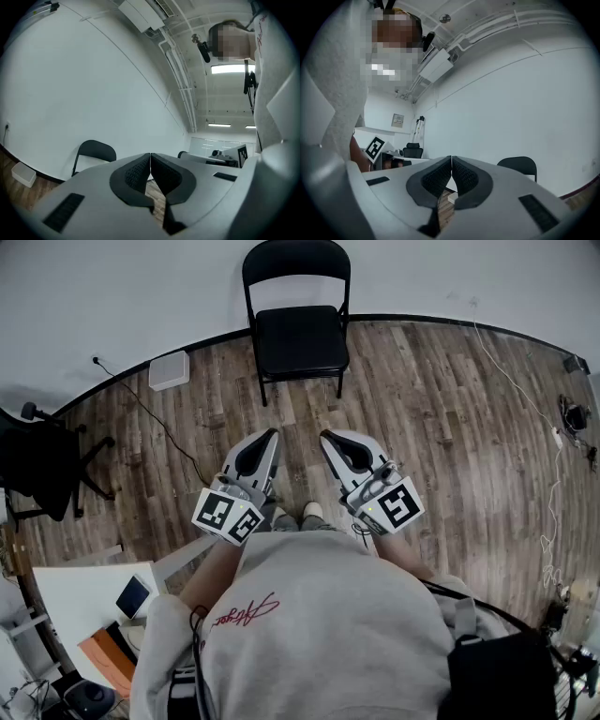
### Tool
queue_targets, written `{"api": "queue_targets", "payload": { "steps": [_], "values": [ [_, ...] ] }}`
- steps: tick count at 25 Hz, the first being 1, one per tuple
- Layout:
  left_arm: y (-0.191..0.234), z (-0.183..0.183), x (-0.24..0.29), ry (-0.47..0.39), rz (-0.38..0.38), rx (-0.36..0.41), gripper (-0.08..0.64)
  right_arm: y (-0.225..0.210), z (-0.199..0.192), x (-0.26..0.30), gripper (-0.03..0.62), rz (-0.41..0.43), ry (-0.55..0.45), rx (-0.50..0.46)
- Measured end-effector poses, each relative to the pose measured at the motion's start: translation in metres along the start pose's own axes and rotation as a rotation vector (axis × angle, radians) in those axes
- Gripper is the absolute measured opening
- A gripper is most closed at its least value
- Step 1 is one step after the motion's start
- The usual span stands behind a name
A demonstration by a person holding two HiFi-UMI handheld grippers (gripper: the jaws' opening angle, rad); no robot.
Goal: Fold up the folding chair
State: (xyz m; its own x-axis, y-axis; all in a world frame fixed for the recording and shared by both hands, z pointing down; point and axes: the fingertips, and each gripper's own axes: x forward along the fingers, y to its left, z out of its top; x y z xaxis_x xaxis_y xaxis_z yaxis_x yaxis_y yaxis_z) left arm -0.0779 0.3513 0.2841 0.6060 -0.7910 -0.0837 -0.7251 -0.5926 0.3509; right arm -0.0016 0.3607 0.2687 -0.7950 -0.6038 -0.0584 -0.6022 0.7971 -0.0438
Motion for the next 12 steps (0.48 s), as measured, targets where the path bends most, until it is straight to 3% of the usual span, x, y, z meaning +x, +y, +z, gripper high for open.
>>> {"api": "queue_targets", "payload": {
  "steps": [12],
  "values": [
    [-0.007, -0.0105, 0.0059, 0.039, -0.023, 0.019, 0.017, -0.0033, -0.003, 0.0004, 0.018, -0.012, 0.003, -0.004]
  ]
}}
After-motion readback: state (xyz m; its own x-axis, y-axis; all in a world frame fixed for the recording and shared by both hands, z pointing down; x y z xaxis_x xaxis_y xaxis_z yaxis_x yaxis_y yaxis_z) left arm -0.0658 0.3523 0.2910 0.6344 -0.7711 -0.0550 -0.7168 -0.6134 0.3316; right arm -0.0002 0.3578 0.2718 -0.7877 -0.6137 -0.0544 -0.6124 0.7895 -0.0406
